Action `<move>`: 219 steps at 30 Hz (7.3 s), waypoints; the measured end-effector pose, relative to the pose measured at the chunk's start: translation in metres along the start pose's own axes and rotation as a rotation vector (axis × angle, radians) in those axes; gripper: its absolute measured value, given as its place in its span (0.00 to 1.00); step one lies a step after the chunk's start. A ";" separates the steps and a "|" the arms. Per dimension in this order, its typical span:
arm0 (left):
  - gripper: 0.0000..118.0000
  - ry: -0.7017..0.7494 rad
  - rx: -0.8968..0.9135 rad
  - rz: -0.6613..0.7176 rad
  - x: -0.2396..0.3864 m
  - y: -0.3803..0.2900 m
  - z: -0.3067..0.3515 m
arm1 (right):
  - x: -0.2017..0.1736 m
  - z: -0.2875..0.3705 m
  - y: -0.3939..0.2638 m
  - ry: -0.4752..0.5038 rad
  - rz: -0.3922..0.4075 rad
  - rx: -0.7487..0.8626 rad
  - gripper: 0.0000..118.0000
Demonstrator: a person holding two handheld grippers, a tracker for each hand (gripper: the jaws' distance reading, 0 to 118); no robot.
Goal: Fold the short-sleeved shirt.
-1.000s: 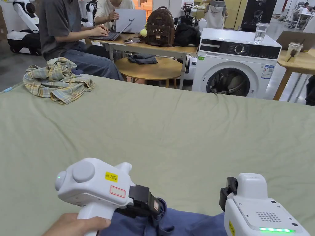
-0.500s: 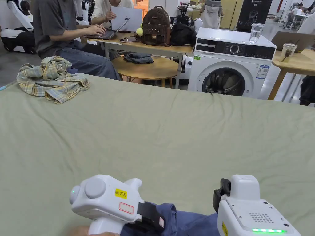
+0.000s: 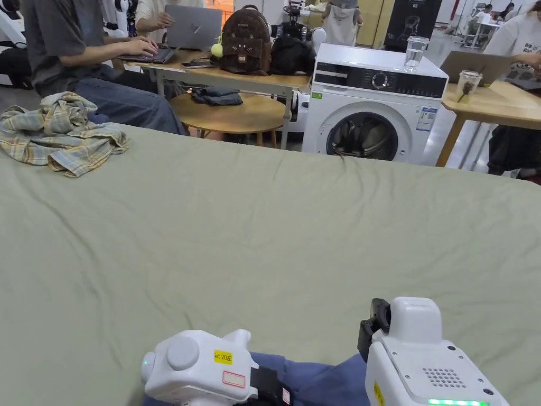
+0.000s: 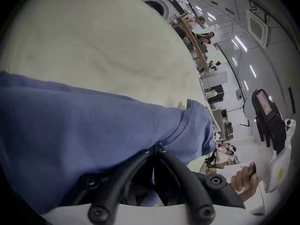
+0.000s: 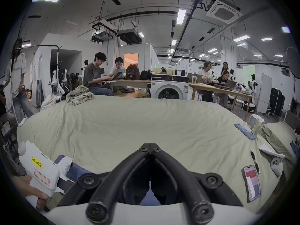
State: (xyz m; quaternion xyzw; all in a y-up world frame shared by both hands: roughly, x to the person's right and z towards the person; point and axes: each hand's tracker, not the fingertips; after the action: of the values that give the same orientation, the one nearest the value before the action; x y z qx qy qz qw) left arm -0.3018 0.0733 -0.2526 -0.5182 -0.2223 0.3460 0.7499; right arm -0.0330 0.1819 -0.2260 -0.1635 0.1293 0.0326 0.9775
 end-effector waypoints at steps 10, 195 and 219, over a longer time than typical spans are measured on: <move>0.00 -0.112 0.150 -0.010 0.008 0.003 0.102 | 0.004 0.002 0.001 -0.022 -0.006 0.050 0.00; 0.00 0.402 0.677 -0.468 0.055 -0.066 0.105 | 0.017 -0.032 -0.073 0.007 0.017 -0.493 0.00; 0.62 -0.395 -0.013 0.026 -0.052 0.007 0.022 | 0.021 -0.032 -0.076 0.019 -0.008 -0.490 0.00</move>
State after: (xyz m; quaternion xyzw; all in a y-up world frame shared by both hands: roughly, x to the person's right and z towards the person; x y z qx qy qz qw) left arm -0.3534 0.0501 -0.2496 -0.4477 -0.3607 0.4494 0.6837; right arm -0.0126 0.1002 -0.2377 -0.3964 0.1264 0.0575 0.9075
